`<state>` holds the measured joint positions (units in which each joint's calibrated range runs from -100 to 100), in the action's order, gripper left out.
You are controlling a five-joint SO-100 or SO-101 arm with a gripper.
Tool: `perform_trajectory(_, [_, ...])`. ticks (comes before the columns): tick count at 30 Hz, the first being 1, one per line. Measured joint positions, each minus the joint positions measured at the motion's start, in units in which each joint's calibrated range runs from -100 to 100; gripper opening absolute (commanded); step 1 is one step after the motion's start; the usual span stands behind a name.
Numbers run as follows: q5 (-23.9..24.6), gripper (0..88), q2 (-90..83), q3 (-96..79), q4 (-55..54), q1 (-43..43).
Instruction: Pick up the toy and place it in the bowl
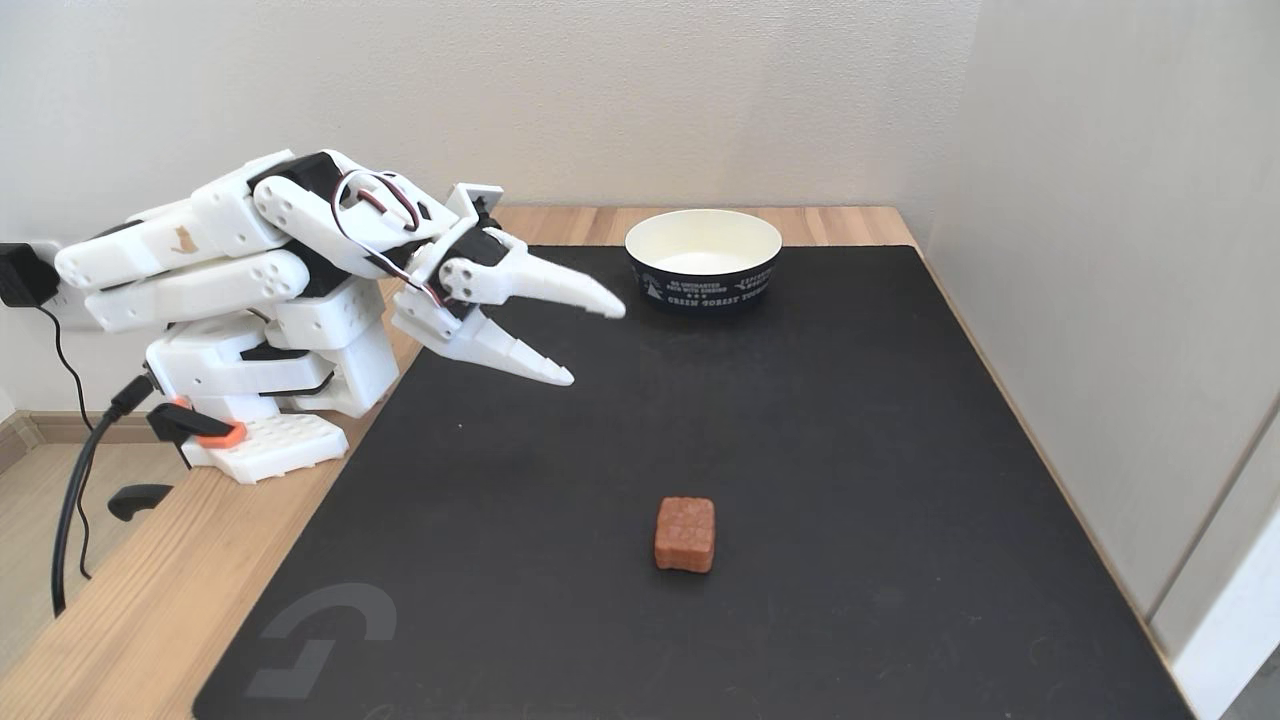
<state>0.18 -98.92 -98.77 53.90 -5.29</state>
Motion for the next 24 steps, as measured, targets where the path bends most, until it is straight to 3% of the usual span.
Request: perform_trajectory(24, [0.00,43.4,0.00,0.47,3.55,0.17])
